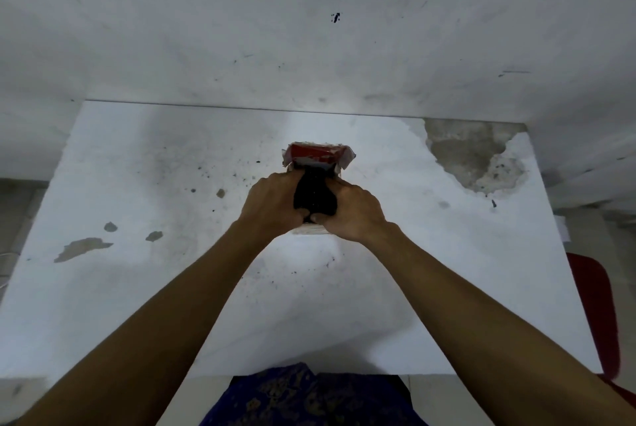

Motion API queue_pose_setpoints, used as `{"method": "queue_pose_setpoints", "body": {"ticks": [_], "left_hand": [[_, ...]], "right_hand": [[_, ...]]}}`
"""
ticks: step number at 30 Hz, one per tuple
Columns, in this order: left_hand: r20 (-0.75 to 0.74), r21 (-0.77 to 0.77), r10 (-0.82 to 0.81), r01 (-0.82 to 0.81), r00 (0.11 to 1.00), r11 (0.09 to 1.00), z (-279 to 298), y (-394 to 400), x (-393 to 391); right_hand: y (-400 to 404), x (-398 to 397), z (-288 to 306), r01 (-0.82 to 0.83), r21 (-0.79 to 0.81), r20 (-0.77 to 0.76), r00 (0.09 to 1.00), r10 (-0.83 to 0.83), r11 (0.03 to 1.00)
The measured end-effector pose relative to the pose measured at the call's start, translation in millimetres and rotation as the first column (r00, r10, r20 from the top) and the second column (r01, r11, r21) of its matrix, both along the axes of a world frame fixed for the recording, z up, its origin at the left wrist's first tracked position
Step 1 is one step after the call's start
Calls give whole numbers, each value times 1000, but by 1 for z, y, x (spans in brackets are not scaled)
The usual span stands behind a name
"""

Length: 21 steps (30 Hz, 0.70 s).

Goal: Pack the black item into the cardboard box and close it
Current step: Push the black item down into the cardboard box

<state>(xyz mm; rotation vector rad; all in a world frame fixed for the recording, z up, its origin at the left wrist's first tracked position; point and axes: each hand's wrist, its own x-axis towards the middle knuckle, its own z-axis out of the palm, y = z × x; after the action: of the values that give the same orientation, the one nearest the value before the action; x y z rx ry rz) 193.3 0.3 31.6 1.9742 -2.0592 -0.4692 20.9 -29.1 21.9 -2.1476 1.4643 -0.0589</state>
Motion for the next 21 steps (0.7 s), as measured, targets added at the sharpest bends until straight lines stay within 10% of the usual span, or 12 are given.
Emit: {"method": "queue_pose_setpoints", "body": {"ticks": [4, 8, 21], "left_hand": [[-256, -7, 369, -383, 894, 924, -3, 11, 9], [-264, 293, 384, -306, 884, 906, -21, 8, 4], [-307, 292, 517, -438, 799, 850, -29, 1, -6]], "right_hand": [[3, -5, -3, 6, -150, 115, 993, 12, 989], [1, -2, -8, -137, -135, 28, 990, 142, 981], [-10, 2, -10, -187, -115, -44, 982, 183, 976]]}}
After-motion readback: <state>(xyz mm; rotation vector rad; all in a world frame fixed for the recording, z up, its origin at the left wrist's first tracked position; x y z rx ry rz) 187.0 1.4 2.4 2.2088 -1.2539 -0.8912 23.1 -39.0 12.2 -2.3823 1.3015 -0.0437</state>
